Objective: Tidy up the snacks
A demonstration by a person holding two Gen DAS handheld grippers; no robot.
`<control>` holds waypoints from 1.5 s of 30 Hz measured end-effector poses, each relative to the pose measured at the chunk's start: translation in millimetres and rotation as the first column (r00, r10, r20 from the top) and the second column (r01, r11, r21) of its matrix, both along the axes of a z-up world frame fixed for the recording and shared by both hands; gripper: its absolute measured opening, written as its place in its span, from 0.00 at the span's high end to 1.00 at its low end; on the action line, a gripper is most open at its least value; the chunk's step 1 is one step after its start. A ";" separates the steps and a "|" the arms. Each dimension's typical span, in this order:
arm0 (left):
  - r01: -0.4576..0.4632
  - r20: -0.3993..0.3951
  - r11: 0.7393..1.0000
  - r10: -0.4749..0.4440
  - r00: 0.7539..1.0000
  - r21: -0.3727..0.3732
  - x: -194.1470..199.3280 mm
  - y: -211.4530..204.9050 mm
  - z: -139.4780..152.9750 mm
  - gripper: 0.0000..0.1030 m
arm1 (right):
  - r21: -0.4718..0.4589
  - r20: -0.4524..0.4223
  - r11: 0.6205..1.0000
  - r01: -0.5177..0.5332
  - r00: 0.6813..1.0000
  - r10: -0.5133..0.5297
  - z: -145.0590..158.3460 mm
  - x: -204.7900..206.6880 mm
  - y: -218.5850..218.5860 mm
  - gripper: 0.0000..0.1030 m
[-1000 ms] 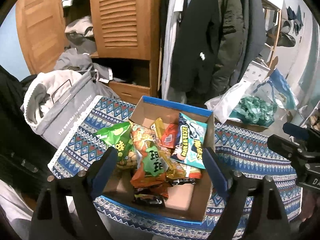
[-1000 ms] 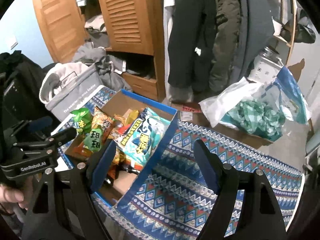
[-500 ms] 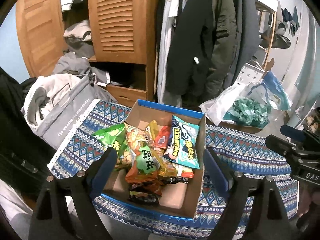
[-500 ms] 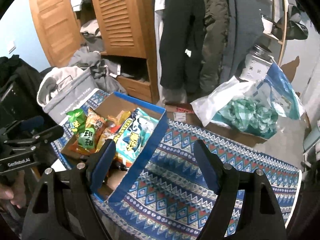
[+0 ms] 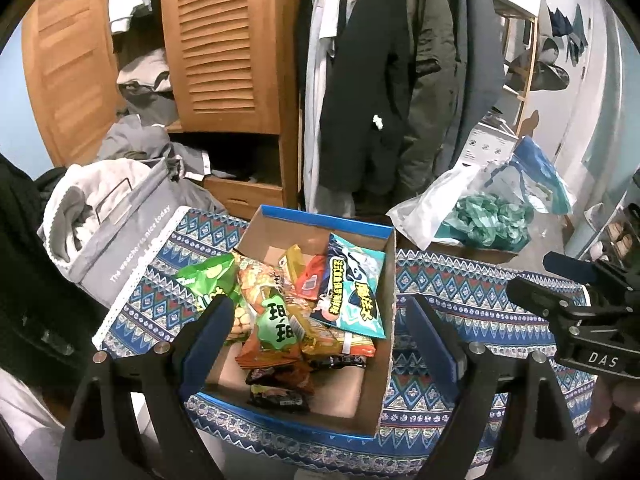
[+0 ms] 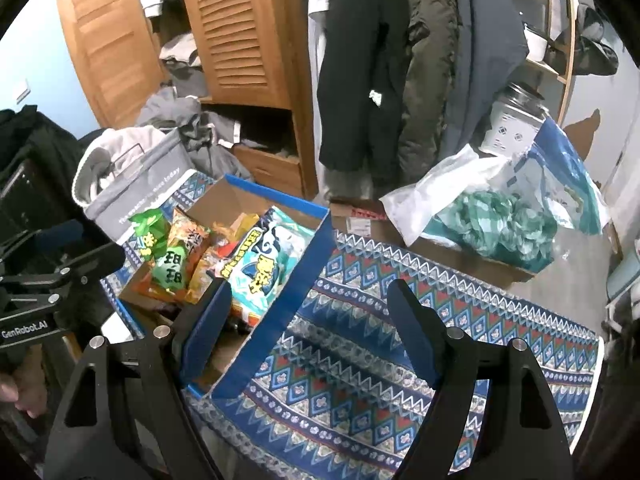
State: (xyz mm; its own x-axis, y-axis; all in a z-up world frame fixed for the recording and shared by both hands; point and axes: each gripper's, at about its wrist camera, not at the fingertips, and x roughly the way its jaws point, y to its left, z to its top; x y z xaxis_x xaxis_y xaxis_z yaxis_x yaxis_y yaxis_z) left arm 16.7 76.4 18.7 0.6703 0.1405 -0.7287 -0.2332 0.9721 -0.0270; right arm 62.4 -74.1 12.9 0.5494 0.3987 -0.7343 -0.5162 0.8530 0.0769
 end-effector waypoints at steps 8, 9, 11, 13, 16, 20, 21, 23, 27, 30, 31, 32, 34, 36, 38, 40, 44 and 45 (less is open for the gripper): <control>0.001 0.000 1.000 -0.001 1.000 0.006 1.3 -0.5 -0.8 0.14 | 0.002 0.001 1.000 0.001 1.000 -0.001 -0.6 -0.1 -1.6 0.23; 0.000 0.001 1.000 0.000 1.000 0.008 1.5 -1.0 -1.1 0.14 | 0.001 0.000 1.000 0.003 1.000 -0.003 -0.6 -0.4 -1.5 0.23; 0.001 0.003 1.000 -0.001 1.000 0.007 1.1 -1.5 -1.2 0.14 | 0.000 -0.001 1.000 0.001 1.000 -0.001 -0.4 -0.7 -1.5 0.23; 0.000 0.005 1.000 0.000 1.000 0.010 0.9 -2.5 -1.3 0.14 | -0.003 -0.001 1.000 0.002 1.000 -0.002 -0.2 -0.2 -1.9 0.23; 0.000 0.006 1.000 0.000 1.000 0.007 0.7 -2.3 -1.1 0.14 | 0.001 -0.002 1.000 0.004 1.000 -0.004 -0.3 0.1 -1.4 0.23; 0.006 0.013 1.000 -0.006 1.000 0.001 -0.1 -4.1 1.4 0.14 | 0.001 -0.001 1.000 0.003 1.000 -0.003 -0.3 0.0 -1.4 0.23; 0.007 0.016 1.000 -0.007 1.000 0.002 -0.7 -4.5 2.6 0.14 | -0.001 -0.001 1.000 0.002 1.000 -0.002 -0.4 0.1 -1.4 0.23; 0.009 0.020 1.000 -0.009 1.000 0.008 -1.5 -6.0 4.2 0.14 | -0.003 -0.001 1.000 0.002 1.000 -0.002 -0.6 0.2 -1.7 0.23; 0.006 0.029 1.000 -0.006 1.000 0.012 -2.9 -7.4 7.3 0.14 | -0.001 0.000 1.000 0.001 1.000 -0.001 -0.3 -0.1 -1.5 0.23; -0.003 0.027 1.000 0.003 1.000 0.020 -3.6 -7.6 8.4 0.14 | -0.001 0.001 1.000 0.005 1.000 -0.005 -0.9 0.7 -2.2 0.23; -0.006 0.024 1.000 0.006 1.000 0.022 -3.5 -6.8 7.9 0.14 | -0.001 -0.002 1.000 0.006 1.000 -0.006 -1.3 1.0 -3.0 0.23; -0.012 0.016 1.000 0.012 1.000 0.027 -3.0 -6.2 7.6 0.14 | -0.002 -0.003 1.000 0.006 1.000 -0.006 -1.1 0.7 -2.9 0.23; -0.021 0.008 0.999 0.020 1.000 0.035 -3.1 -5.8 7.0 0.14 | -0.003 0.000 1.000 0.007 1.000 -0.007 -0.6 0.2 -3.9 0.23; -0.026 0.008 0.999 0.026 1.000 0.043 -4.2 -6.2 9.0 0.14 | -0.002 0.000 1.000 0.007 1.000 -0.007 -0.8 0.3 -4.3 0.23; -0.022 0.014 0.999 0.022 1.000 0.048 -6.2 -7.8 10.4 0.14 | -0.003 0.001 1.000 0.006 1.000 -0.006 -0.6 0.1 -4.4 0.23; -0.021 0.017 0.998 0.020 1.000 0.060 -7.1 -9.2 10.5 0.14 | -0.003 0.000 1.000 0.007 1.000 -0.007 -0.7 0.2 -3.5 0.23; -0.011 0.013 0.997 0.010 1.000 0.078 -6.3 -13.9 10.8 0.14 | -0.005 0.000 1.000 0.005 1.000 -0.005 0.1 -0.2 -3.3 0.23; -0.010 0.014 0.997 0.009 1.000 0.081 -6.6 -14.4 11.1 0.14 | -0.006 0.001 1.000 0.005 1.000 -0.005 0.4 -0.2 -4.2 0.23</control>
State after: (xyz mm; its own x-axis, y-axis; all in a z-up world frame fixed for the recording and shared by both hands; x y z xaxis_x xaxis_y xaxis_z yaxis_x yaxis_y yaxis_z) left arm 10.1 62.0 29.9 0.6788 0.2047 -0.7052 -0.2423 0.9690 0.0480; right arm 62.2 -78.3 13.3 0.5519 0.3914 -0.7363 -0.5120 0.8560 0.0712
